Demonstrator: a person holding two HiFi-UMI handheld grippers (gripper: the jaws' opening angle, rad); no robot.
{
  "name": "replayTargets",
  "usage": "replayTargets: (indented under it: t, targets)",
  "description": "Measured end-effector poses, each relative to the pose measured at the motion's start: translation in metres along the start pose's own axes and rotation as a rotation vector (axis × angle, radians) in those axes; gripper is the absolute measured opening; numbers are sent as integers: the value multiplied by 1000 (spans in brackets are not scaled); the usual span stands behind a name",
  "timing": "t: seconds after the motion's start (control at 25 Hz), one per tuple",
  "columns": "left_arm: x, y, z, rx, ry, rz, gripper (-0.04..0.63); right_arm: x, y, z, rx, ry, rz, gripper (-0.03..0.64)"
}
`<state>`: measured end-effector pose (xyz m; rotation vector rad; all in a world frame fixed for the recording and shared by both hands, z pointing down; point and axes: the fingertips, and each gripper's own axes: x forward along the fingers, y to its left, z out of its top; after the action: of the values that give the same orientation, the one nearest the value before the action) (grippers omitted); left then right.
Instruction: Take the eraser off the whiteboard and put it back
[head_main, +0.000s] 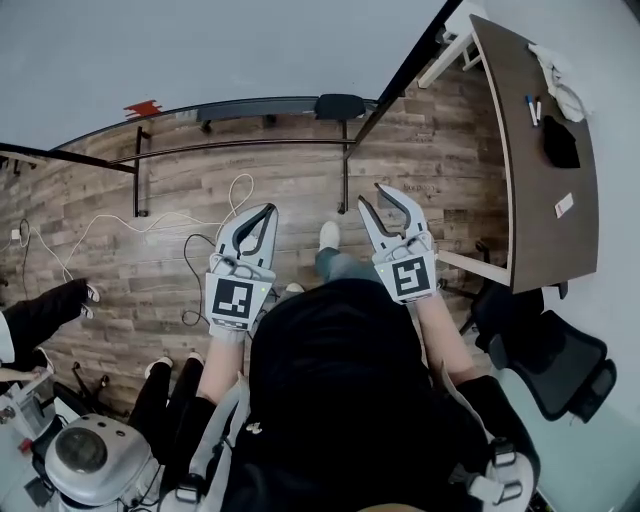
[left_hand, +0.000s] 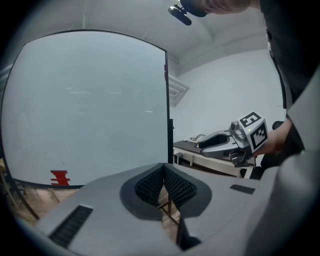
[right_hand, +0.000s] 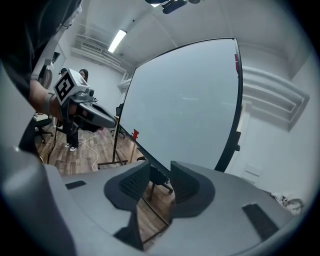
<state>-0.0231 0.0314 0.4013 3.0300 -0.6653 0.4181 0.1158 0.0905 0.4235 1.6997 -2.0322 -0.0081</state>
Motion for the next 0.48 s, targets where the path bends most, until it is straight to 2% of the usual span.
replayTargets:
  t: [0.28,0.48]
  targets:
    - [52,16,9,-14,36,66,8,51,-43,-20,-66,25,78,133]
    - [77,27,11,-19,51,125,8,89,-61,-41,-156,40,128,149]
